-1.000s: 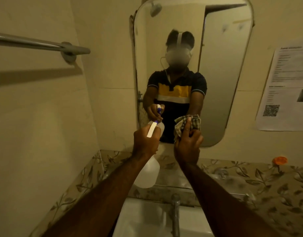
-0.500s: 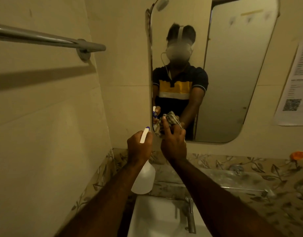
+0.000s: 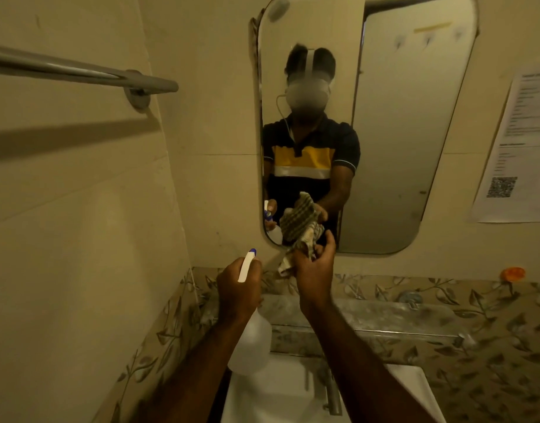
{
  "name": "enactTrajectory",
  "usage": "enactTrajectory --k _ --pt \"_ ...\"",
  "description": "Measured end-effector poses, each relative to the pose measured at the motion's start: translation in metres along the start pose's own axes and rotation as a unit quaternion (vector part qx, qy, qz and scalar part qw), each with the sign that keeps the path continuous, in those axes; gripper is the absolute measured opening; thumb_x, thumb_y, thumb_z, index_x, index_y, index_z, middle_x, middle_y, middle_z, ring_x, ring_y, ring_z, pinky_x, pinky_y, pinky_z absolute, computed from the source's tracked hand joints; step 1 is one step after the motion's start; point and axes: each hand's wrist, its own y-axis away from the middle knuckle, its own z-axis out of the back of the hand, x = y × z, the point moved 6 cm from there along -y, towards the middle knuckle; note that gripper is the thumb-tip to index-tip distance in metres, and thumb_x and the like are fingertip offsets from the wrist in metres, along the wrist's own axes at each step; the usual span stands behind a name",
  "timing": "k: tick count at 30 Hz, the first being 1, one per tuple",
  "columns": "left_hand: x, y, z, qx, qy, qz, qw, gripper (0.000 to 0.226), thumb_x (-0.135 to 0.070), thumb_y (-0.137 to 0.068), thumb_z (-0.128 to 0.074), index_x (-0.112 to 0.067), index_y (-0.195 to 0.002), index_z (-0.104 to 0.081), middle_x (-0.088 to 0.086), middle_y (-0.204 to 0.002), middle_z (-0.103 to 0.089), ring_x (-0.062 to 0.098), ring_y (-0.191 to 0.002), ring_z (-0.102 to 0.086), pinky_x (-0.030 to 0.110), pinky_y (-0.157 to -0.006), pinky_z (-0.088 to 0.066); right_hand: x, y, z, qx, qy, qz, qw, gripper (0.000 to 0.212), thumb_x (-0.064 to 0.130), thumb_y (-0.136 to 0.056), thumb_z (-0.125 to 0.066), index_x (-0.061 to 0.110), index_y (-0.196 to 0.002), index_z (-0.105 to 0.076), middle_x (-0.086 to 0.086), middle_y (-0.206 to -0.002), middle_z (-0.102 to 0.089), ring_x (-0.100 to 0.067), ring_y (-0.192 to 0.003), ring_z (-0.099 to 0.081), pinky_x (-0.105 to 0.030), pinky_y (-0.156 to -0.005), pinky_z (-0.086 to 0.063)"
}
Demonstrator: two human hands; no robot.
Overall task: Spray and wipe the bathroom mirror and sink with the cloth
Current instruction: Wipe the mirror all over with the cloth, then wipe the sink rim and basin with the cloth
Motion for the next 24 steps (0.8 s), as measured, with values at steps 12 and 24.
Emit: enactTrajectory --k 12,24 --pt "0.052 0.056 0.015 -0.014 -0.003 0.039 0.999 0.025 -0.022 -0.095 -0.061 -0.026 -0.070 -0.062 0.011 -0.059 -0.064 0.031 -0.051 -0.062 0.046 -0.047 -0.055 -0.056 0.099 0.042 0.073 -0.288 -0.323 0.898 0.046 -0.001 -0.080 -0.050 0.001 -0.124 -0.063 -0.020 -0.100 -0.073 -0.034 -0.086 -0.070 -0.046 -0.078 -0.058" --pt "0.090 0.087 0.037 0.017 -0.069 0.014 0.997 0.037 -0.016 -0.094 -0.059 -0.020 -0.058 -0.052 -0.005 -0.048 -0.050 0.009 -0.044 -0.052 0.025 -0.043 -0.044 -0.117 0.143 0.081 0.086 -0.176 -0.342 0.919 0.038 0.009 -0.086 -0.070 0.007 -0.123 -0.070 -0.022 -0.117 -0.072 -0.038 -0.102 -0.071 -0.051 -0.083 -0.060"
